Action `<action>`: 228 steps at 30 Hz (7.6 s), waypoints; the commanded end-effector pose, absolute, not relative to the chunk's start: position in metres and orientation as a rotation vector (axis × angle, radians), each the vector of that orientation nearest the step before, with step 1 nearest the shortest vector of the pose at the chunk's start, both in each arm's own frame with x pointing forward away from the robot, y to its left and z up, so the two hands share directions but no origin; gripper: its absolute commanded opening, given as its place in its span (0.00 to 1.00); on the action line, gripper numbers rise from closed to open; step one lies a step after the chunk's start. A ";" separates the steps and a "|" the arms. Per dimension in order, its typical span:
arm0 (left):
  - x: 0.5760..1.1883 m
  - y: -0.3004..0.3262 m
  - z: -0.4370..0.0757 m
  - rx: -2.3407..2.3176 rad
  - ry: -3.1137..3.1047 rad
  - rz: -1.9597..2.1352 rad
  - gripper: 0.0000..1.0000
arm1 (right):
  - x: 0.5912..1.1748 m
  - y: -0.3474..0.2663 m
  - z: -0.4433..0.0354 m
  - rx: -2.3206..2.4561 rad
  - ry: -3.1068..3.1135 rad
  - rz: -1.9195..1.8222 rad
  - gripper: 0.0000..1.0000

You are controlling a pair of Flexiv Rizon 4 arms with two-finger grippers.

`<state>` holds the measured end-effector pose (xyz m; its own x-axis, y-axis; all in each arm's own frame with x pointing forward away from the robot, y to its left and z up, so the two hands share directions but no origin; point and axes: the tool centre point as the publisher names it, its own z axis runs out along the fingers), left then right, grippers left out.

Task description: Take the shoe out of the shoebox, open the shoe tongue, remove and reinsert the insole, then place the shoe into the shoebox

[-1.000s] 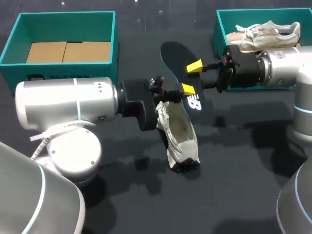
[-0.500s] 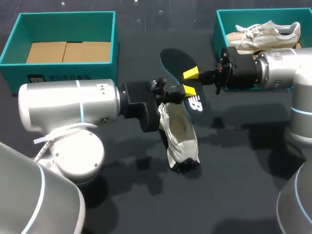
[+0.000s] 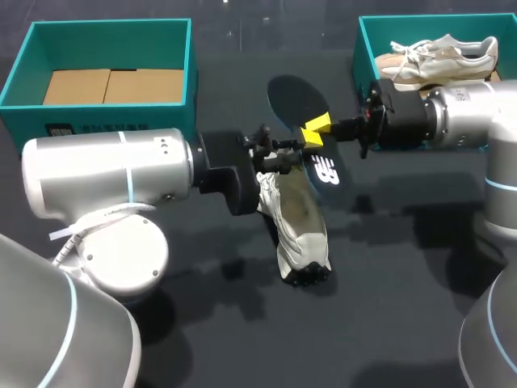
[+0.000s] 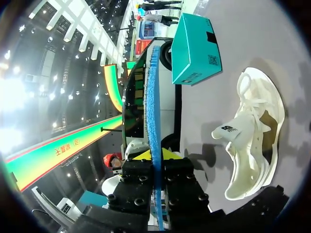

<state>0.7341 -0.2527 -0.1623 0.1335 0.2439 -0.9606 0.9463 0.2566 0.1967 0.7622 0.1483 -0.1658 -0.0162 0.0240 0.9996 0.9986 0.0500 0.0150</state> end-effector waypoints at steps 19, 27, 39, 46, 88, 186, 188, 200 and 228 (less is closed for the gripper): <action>0.751 -0.189 -0.123 1.375 1.398 -0.752 1.00 | 0.754 0.137 -0.177 -1.198 -1.217 -1.191 0.00; 0.788 -0.194 -0.108 1.801 1.566 -0.481 1.00 | 0.754 0.137 -0.177 -1.198 -1.217 -1.191 0.00; 0.798 -0.200 -0.093 1.864 1.582 -0.492 1.00 | 0.754 0.137 -0.177 -1.198 -1.217 -1.191 0.00; 0.815 -0.217 -0.064 2.020 1.613 -0.566 1.00 | 0.754 0.137 -0.177 -1.198 -1.217 -1.191 0.00; 0.829 -0.265 -0.068 2.255 2.238 -0.049 1.00 | 0.754 0.137 -0.177 -1.198 -1.217 -1.191 0.00; 0.796 -0.234 -0.169 1.202 1.408 -1.072 0.87 | 0.737 0.148 -0.175 -1.267 -1.078 -1.360 0.00; 0.796 -0.237 -0.171 1.211 1.414 -1.050 0.76 | 0.736 0.149 -0.175 -1.272 -1.079 -1.360 0.00; 0.793 -0.250 -0.179 1.241 1.417 -1.028 0.38 | 0.735 0.156 -0.174 -1.269 -1.086 -1.350 0.00; 0.793 -0.239 -0.179 1.262 1.418 -1.030 0.00 | 0.737 0.120 -0.184 -1.149 -1.288 -1.331 1.00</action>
<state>0.7955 -0.2514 -0.1825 -0.0230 0.1953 -0.9805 0.9923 0.1240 0.0014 0.7381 0.1460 -0.1851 -0.0939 -0.0105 0.9955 0.9897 -0.1098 0.0922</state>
